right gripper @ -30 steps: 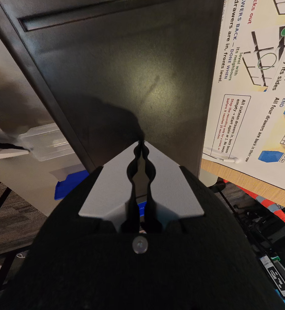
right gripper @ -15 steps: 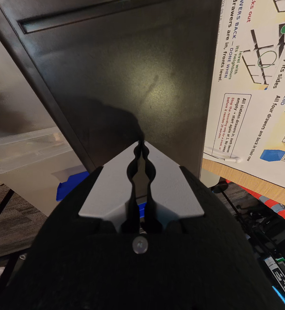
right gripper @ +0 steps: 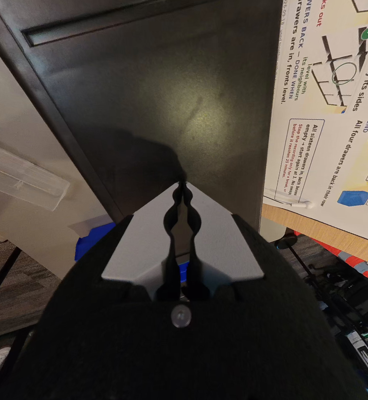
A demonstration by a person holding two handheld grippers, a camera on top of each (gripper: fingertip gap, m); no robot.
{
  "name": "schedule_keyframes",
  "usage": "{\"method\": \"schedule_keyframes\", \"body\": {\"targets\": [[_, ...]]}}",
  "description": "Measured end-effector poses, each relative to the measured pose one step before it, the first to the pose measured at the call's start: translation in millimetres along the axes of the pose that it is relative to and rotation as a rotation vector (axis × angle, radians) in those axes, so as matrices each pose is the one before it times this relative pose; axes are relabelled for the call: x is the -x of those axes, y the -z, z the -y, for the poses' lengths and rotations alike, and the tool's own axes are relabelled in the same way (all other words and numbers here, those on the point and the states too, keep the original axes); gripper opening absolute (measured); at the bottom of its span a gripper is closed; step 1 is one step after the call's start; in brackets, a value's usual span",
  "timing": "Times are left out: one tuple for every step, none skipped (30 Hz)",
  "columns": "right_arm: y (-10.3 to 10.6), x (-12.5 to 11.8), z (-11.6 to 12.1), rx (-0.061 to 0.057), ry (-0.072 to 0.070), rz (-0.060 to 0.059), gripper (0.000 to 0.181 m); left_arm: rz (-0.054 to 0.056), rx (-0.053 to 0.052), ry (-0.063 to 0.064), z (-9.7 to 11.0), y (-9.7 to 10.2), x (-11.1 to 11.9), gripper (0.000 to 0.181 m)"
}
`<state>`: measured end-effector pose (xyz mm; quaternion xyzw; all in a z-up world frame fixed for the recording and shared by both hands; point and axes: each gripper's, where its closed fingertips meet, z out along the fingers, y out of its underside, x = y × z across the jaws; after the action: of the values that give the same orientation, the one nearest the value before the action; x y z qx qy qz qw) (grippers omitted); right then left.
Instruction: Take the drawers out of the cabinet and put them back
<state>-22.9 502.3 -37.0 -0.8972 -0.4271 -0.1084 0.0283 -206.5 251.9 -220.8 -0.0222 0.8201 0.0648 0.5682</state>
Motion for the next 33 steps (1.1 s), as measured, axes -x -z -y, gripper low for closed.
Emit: {"method": "schedule_keyframes", "body": {"targets": [[0.11,-0.07,-0.05,-0.0036,-0.0135,-0.0034,0.000,-0.0381,0.0216,0.0115,-4.90,0.07,-2.91,0.018],[0.06,-0.18,-0.07,-0.0051,-0.0147,-0.0032,0.000,-0.0209,0.0265,0.0243,-5.46,0.18,-0.17,0.022],[0.18,-0.14,0.00,-0.0080,0.0092,-0.0103,0.000,-0.0114,0.0259,0.0278,-5.23,1.21,1.06,0.030],[0.24,-0.29,0.17,-0.0138,0.0210,-0.0179,0.000,-0.0031,0.0232,0.0233,-5.20,2.75,2.23,0.034],[0.39,-0.44,-0.10,-0.0144,0.0043,-0.0190,0.000,-0.0037,0.0216,0.0271,-5.48,3.83,2.23,0.037],[0.70,-0.80,-2.26,-0.0070,-0.0031,-0.0209,0.000,-0.0145,0.0208,0.0371,-5.79,4.85,0.55,0.041],[2.95,-0.89,-2.88,-0.0156,0.0009,-0.0271,0.008,-0.0211,0.0281,0.0420,-7.35,5.41,-0.67,0.046],[6.89,1.09,0.29,-0.0484,-0.0038,-0.0257,0.024,-0.0191,0.0352,0.0413,-9.00,5.67,-0.45,0.046],[10.61,6.60,4.20,-0.0806,-0.0059,-0.0040,0.033,-0.0137,0.0346,0.0574,-9.48,5.73,1.01,0.046],[12.48,14.76,6.73,-0.0957,0.0044,0.0228,0.041,-0.0320,0.0486,0.0988,-11.56,5.01,-0.42,0.048],[11.73,21.36,6.79,-0.0977,0.0250,0.0281,0.043,-0.0530,0.0680,0.1426,-13.30,4.16,-2.17,0.049],[8.43,26.33,3.30,-0.0743,0.0454,0.0278,0.047,-0.0029,0.0316,0.1768,-6.79,5.17,6.37,0.044],[3.09,30.68,-1.72,-0.0386,0.0578,0.0346,0.054,0.0302,-0.0109,0.2253,0.47,7.19,11.77,0.040],[-2.81,33.09,-5.34,-0.0153,0.0604,0.0402,0.057,-0.0352,-0.0077,0.2630,2.91,6.99,1.48,0.040],[-8.82,34.26,-6.60,-0.0069,0.0522,0.0493,0.060,-0.0760,-0.0159,0.2561,3.92,6.55,-6.55,0.042],[-14.28,40.07,-9.02,0.0082,0.0381,0.0984,0.059,-0.0717,-0.0203,0.1997,1.96,6.34,-7.76,0.041],[-21.56,38.89,-11.01,0.0268,-0.0012,0.1169,0.063,-0.0540,0.0076,0.0892,-0.05,5.94,-7.59,0.042],[-26.56,24.52,-16.05,0.0671,0.0001,0.0607,0.076,-0.0188,-0.0361,0.0101,5.83,4.94,-3.76,0.046],[-24.31,5.91,-16.25,0.0757,0.0349,-0.0399,0.083,0.0125,-0.0558,-0.0095,5.59,2.53,1.06,0.044],[-18.35,0.95,-9.94,0.0437,0.0420,-0.0587,0.084,0.0062,-0.0343,-0.0088,0.26,-1.70,0.88,0.042],[-13.18,1.28,-3.53,0.0082,0.0244,-0.0335,0.083,-0.0009,-0.0023,0.0012,-5.04,-5.14,0.12,0.041],[-9.09,2.84,0.21,-0.0048,0.0029,-0.0044,0.083,-0.0112,0.0185,0.0094,-6.44,-6.16,-1.57,0.041],[-5.43,0.27,2.15,-0.0093,0.0092,-0.0124,0.083,-0.0283,0.0255,0.0093,-5.01,-5.38,-4.19,0.041],[-3.24,-1.84,3.27,-0.0140,0.0169,-0.0225,0.080,-0.0233,0.0077,0.0107,-0.85,-3.91,-3.12,0.041],[-3.82,-0.75,3.39,-0.0122,0.0032,-0.0069,0.077,-0.0111,-0.0187,0.0144,3.34,-1.94,-1.06,0.041],[-5.73,0.42,2.16,-0.0019,-0.0036,0.0038,0.077,-0.0187,-0.0179,0.0122,3.81,-1.06,-2.07,0.041],[-6.34,-1.15,0.69,0.0088,0.0035,-0.0068,0.077,-0.0186,-0.0045,0.0108,2.19,-0.97,-1.87,0.041],[-5.55,0.31,0.33,0.0089,0.0088,0.0003,0.074,-0.0064,-0.0014,0.0097,1.50,-0.24,0.05,0.041],[-4.21,2.31,1.05,0.0039,0.0006,0.0134,0.069,0.0006,-0.0040,0.0045,1.04,0.70,0.83,0.041],[-1.60,0.92,2.10,-0.0040,-0.0024,0.0037,0.063,0.0014,-0.0011,-0.0023,-0.21,1.14,0.73,0.041],[2.04,1.72,1.54,-0.0045,0.0081,0.0046,0.060,0.0039,0.0046,-0.0071,-1.66,1.43,0.64,0.041],[5.63,-0.12,1.00,-0.0030,0.0017,-0.0128,0.059,0.0078,0.0084,-0.0069,-2.33,1.69,0.99,0.041],[10.25,-1.28,1.41,-0.0143,0.0003,-0.0273,0.058,0.0096,0.0042,-0.0048,-1.59,2.47,0.81,0.041]]}}
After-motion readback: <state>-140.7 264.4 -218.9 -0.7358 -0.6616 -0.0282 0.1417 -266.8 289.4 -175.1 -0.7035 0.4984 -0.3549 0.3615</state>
